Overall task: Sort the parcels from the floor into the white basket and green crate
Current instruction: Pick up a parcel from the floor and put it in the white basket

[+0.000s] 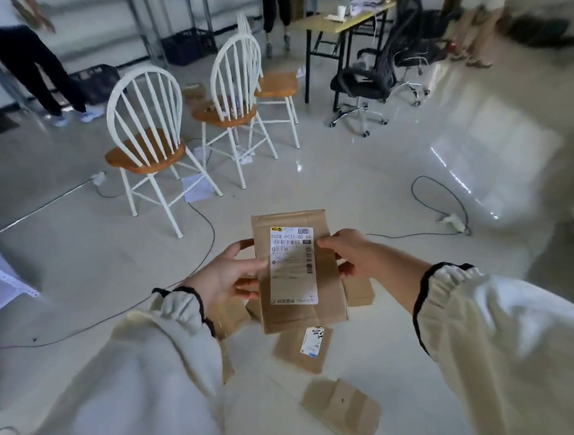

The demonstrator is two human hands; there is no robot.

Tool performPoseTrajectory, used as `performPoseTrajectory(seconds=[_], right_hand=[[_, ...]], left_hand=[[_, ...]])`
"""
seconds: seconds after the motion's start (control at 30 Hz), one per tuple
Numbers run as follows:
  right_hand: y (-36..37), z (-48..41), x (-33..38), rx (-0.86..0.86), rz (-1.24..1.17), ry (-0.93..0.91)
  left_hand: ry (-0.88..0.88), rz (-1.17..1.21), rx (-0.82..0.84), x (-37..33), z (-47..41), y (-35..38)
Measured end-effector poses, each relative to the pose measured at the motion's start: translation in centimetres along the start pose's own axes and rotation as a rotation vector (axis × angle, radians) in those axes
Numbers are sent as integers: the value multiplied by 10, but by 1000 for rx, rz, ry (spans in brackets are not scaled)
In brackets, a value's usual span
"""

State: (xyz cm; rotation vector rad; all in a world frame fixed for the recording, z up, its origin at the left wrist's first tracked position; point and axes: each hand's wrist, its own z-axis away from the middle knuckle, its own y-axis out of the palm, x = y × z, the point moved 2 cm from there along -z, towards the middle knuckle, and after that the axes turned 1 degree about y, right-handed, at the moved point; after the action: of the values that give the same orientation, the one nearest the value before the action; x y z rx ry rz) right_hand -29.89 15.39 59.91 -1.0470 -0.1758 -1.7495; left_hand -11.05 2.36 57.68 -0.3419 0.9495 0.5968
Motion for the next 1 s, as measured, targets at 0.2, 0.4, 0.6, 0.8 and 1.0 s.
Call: performPoseTrajectory(seconds=[0.2, 0.4, 0.6, 0.8, 1.0], right_hand=[[-58, 61, -33, -166, -176, 20], [-137, 133, -98, -371, -379, 47], [-230, 235, -199, -659, -547, 115], [-295, 372, -324, -951, -695, 223], [-323, 515, -434, -1135, -814, 306]], left_hand=[[31, -78, 173, -28, 4, 58], [77, -238, 459, -62, 1, 170], [123, -383, 769, -74, 32, 345], [130, -495, 1083, -44, 125, 525], [133, -528, 1293, 14, 239, 666]])
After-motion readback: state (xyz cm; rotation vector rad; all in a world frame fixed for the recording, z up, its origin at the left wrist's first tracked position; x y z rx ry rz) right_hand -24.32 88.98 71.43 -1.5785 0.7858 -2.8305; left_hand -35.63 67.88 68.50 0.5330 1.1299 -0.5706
